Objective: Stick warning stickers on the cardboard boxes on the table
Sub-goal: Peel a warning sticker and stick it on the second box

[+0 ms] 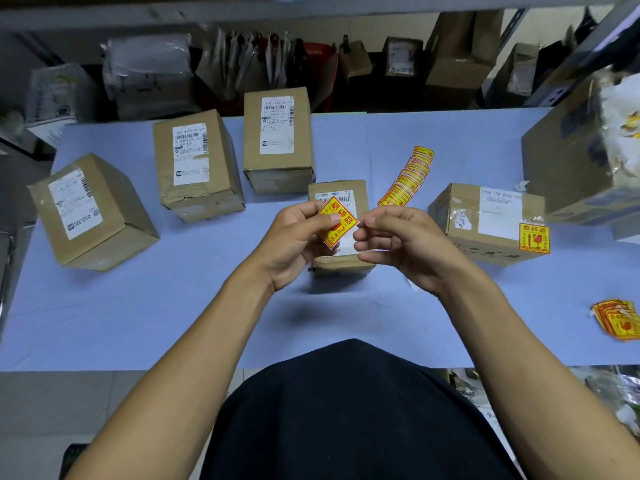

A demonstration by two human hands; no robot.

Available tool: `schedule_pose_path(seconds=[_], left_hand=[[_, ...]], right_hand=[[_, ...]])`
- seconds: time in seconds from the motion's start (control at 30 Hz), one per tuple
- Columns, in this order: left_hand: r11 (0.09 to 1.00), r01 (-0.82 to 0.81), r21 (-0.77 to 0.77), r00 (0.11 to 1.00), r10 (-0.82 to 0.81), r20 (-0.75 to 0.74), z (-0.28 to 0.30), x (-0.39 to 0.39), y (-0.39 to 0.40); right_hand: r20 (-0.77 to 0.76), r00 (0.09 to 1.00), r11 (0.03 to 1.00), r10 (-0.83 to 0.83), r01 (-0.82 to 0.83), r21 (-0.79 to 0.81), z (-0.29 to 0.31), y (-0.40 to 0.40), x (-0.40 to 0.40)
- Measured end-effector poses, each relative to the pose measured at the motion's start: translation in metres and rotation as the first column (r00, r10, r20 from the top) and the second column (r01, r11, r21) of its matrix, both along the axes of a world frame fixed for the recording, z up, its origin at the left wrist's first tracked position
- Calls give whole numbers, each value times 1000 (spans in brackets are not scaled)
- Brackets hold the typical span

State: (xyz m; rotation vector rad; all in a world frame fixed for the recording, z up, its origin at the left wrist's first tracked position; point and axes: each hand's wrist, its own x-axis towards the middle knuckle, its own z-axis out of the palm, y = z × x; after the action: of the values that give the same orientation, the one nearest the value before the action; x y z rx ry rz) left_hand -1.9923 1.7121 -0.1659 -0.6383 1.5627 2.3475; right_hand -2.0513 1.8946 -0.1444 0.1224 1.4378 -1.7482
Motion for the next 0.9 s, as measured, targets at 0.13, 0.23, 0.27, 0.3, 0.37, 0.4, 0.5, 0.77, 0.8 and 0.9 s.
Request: schedule_pose_path(seconds=[0.13,0.23,0.27,0.3,0.37,0.4,0.5,0.77,0.8,0.9], left_hand=[[1000,21,-6,1000,-21,-5,2,0,-6],[999,31,-19,999,-31,-14,2,0,-7],[999,29,-26,999,-30,-14,3,0,-7],[999,26,-34,1000,-26,-13,3,0,-6],[999,16,-48,1000,-17,-12,3,-1,-6],[999,10,-52,1000,-11,-12,2,-1,-6],[998,1,-66,1000,-2,-13,2,-1,-6],[997,2,-83,1000,-4,-21,2,-1,-3],[997,-2,-77,1000,0,-19,2,-1,-2],[998,-19,-66,1000,18,-19,2,1,2]], right_hand=[[-5,999,999,50,-50,-5,3,-3,1],[-22,997,997,79,-79,20,4,-5,1],[-26,996,996,90,-89,29,4,-5,1],[-29,995,995,98,-97,35,4,-6,0],[-34,994,994,106,-104,42,5,-7,0],[-36,993,993,109,-107,44,5,-7,0],[-53,991,991,124,-122,52,5,-8,0],[-100,986,991,132,-128,40,3,-13,3],[-108,986,992,123,-120,38,3,-14,4],[-144,986,996,85,-81,35,0,-17,6]])
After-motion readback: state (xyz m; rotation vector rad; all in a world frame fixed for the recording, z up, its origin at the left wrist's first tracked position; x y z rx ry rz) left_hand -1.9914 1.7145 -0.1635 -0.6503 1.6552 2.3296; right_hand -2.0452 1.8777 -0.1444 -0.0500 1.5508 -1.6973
